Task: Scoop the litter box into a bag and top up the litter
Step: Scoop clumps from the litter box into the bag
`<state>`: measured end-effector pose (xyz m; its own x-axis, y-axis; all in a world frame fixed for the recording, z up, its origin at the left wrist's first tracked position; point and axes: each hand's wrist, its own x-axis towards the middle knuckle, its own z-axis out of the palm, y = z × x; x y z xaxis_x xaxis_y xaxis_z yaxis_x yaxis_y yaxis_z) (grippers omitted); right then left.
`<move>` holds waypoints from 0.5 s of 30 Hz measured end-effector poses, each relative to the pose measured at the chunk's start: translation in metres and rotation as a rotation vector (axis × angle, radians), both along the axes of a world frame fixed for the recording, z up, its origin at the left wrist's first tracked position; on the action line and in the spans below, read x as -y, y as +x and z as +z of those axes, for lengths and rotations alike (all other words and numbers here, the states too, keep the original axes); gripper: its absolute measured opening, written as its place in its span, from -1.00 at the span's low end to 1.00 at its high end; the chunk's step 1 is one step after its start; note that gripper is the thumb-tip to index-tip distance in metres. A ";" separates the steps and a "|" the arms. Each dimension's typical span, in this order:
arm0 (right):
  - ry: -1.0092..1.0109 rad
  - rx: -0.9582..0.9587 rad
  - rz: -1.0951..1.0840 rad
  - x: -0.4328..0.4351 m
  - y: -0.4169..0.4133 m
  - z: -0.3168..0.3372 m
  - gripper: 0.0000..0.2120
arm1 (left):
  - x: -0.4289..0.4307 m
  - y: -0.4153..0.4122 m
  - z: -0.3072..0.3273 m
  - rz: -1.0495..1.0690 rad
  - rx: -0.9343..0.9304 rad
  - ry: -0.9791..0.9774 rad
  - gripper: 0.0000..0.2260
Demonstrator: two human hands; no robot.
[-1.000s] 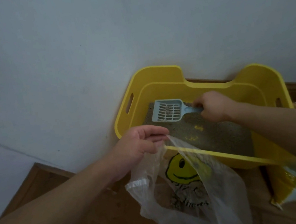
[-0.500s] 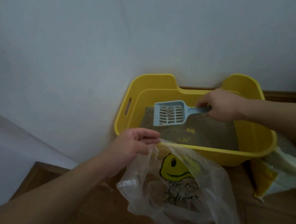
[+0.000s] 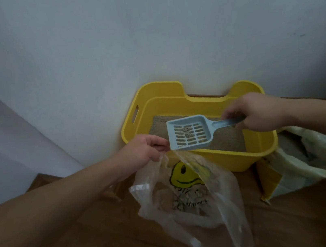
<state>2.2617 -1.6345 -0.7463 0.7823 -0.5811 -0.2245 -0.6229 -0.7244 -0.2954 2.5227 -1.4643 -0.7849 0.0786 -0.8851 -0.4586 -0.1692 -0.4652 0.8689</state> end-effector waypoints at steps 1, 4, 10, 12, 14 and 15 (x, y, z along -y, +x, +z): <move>0.009 -0.002 0.026 -0.003 -0.002 0.001 -0.70 | 0.001 -0.002 0.001 -0.001 0.001 -0.004 -0.47; 0.056 -0.015 0.087 -0.015 -0.008 0.003 -0.71 | 0.002 -0.004 0.002 0.004 0.054 -0.013 -0.47; 0.152 -0.093 0.220 -0.042 -0.008 0.002 -0.72 | 0.002 -0.003 0.002 0.020 0.125 0.001 -0.50; 0.159 -0.126 0.258 -0.049 -0.007 -0.002 -0.70 | 0.002 -0.004 0.003 0.030 0.109 -0.007 -0.50; 0.158 -0.147 0.288 -0.053 -0.006 -0.007 -0.69 | 0.003 -0.004 0.002 0.024 0.103 -0.011 -0.51; 0.163 -0.151 0.295 -0.054 -0.005 -0.008 -0.68 | 0.003 -0.004 0.002 0.023 0.101 -0.013 -0.51</move>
